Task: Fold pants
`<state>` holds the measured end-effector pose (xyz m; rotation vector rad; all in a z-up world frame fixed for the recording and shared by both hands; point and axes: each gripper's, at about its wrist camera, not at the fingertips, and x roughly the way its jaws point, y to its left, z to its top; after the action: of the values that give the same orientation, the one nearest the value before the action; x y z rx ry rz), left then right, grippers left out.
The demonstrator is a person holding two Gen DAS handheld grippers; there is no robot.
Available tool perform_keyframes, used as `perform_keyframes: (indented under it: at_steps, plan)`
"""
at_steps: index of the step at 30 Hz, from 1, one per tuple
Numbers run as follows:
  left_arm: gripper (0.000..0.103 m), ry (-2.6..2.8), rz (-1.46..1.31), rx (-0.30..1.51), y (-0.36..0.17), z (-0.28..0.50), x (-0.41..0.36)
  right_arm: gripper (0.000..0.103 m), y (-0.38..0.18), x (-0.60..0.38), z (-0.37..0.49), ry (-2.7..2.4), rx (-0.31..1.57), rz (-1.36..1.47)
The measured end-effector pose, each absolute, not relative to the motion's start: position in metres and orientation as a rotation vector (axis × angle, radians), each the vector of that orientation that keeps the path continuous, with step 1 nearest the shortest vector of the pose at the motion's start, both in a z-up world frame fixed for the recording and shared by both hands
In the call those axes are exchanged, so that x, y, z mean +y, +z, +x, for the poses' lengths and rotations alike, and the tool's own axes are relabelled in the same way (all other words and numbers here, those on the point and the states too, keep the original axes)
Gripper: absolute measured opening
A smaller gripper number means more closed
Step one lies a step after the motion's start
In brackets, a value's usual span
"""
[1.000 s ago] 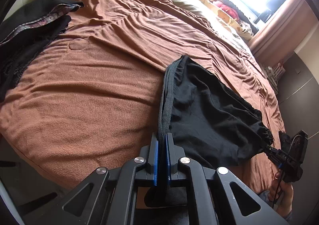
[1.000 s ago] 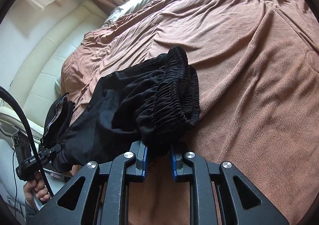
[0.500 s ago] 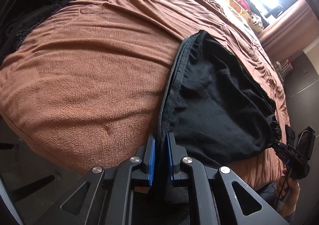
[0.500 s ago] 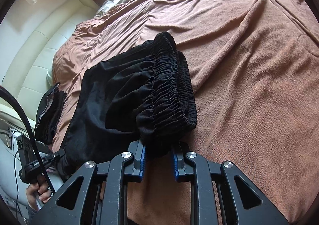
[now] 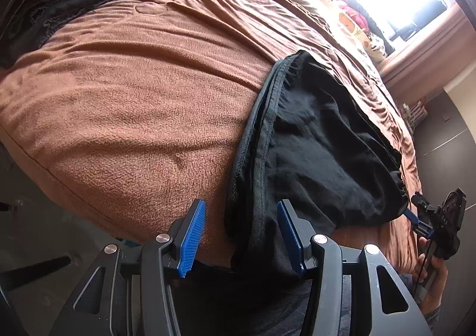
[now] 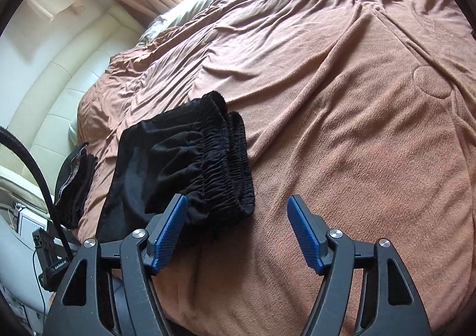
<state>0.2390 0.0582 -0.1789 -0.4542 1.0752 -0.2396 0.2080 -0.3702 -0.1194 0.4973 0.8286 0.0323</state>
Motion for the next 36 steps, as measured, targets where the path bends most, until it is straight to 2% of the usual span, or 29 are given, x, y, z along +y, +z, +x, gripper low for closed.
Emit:
perform_keyframes:
  at_steps: [6, 17, 19, 22, 24, 25, 27, 34, 36]
  plan:
    - [0.053, -0.229, -0.501, 1.045, -0.18, 0.228, 0.07, 0.069, -0.111, -0.376, 0.224, 0.051, 0.812, 0.474]
    - [0.053, -0.192, -0.597, 1.003, -0.18, 0.221, 0.077, 0.069, -0.114, -0.339, 0.285, 0.108, 0.884, 0.245]
    - [0.053, -0.187, -0.609, 1.001, -0.181, 0.223, 0.076, 0.061, -0.114, -0.336, 0.295, 0.121, 0.892, 0.224]
    - [0.053, -0.188, -0.638, 1.001, -0.183, 0.224, 0.076, 0.044, -0.117, -0.334, 0.316, 0.137, 0.916, 0.185]
    - [0.053, -0.192, -0.657, 0.993, -0.184, 0.223, 0.077, 0.02, -0.12, -0.329, 0.322, 0.153, 0.927, 0.144]
    - [0.052, -0.193, -0.661, 0.99, -0.184, 0.222, 0.077, 0.016, -0.119, -0.327, 0.326, 0.142, 0.919, 0.107]
    - [0.052, -0.192, -0.657, 0.992, -0.185, 0.22, 0.075, 0.012, -0.117, -0.323, 0.329, 0.126, 0.903, 0.054]
    - [0.052, -0.212, -0.625, 1.02, -0.182, 0.213, 0.063, 0.011, -0.119, -0.328, 0.342, 0.075, 0.891, 0.085]
    - [0.042, -0.22, -0.593, 1.047, -0.181, 0.214, 0.056, 0.011, -0.121, -0.328, 0.342, 0.076, 0.89, 0.096]
